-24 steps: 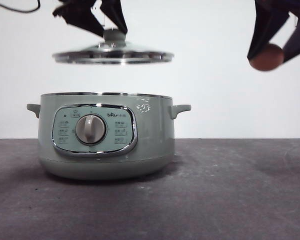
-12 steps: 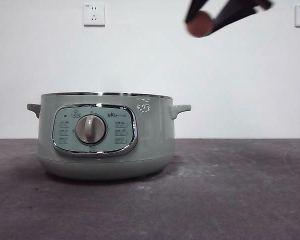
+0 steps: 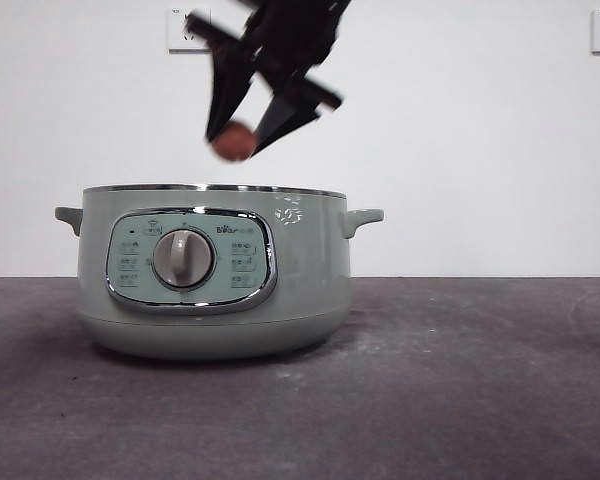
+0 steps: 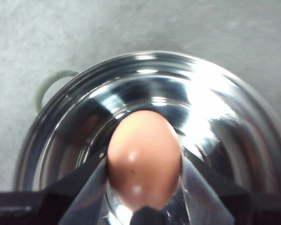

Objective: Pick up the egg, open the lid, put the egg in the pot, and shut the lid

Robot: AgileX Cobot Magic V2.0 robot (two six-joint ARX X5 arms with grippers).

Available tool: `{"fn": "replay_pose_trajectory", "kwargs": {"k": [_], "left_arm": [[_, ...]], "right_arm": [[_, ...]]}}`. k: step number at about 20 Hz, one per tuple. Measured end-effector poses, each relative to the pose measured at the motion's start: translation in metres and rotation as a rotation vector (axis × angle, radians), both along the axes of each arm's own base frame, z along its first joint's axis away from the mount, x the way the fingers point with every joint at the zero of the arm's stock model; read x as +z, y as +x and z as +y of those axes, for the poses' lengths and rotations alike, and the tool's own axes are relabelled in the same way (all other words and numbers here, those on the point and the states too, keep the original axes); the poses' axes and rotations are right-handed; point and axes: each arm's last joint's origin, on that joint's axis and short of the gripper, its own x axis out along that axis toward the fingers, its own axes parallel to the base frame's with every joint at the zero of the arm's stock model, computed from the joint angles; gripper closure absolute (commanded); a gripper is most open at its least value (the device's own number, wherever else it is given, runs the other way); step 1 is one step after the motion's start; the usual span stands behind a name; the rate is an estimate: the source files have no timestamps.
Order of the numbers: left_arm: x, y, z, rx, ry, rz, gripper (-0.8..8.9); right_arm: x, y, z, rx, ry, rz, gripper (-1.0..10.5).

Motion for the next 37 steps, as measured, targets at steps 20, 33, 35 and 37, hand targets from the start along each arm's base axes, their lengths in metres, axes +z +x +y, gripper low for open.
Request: {"fn": "replay_pose_trajectory", "kwargs": {"k": [20,33,35,37], "left_arm": [[-0.008,0.010,-0.005,-0.008,0.035,0.068,8.22],[-0.010,0.023,-0.012,-0.060,0.047,0.082,8.22],[-0.014,0.035,-0.020,-0.117,0.042,0.105,8.22],[-0.019,0.051,-0.030,-0.186,0.032,0.134,8.22]], "right_arm": [[-0.096,0.023,0.031,0.066,-0.195,0.069,6.2],[0.001,-0.005,-0.017,0.009,-0.162,0.049,6.3],[0.031,-0.011,-0.051,-0.063,-0.150,0.061,6.3],[0.062,-0.021,-0.082,-0.133,-0.115,0.042,6.3]]}}
